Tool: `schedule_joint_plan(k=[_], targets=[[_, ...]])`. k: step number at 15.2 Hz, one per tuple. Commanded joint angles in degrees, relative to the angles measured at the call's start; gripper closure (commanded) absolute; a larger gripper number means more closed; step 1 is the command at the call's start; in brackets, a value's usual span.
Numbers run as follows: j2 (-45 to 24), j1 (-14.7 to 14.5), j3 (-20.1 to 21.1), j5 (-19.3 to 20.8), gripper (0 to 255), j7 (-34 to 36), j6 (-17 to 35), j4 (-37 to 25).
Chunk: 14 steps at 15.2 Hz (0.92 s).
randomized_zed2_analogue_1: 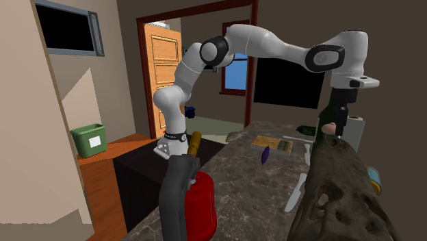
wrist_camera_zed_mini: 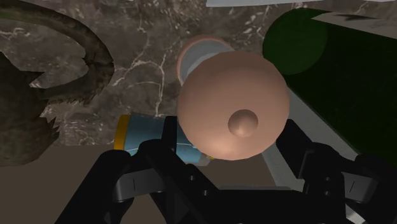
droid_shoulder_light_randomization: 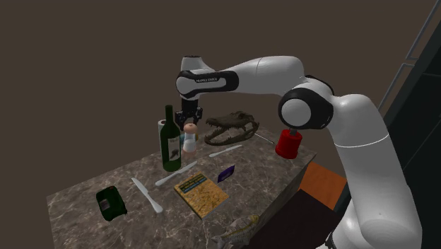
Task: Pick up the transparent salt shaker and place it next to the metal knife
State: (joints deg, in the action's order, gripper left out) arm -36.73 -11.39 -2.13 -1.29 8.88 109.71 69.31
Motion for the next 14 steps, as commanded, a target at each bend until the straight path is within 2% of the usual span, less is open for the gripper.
schedule_joint_plan(k=[1,6,7,12,14], targets=[[0.03,0.02,0.00,-0.01,255,-0.03,0.29,0.26],[0.03,0.02,0.00,-0.01,255,-0.03,0.29,0.26],[0.03,0.02,0.00,-0.01,0,-0.03,0.29,0.26],[0.04,0.02,0.00,-0.01,0,-0.03,0.29,0.26],[0.78,0.04,-0.02,0.02,0,0.00,-3.07,-2.35]])
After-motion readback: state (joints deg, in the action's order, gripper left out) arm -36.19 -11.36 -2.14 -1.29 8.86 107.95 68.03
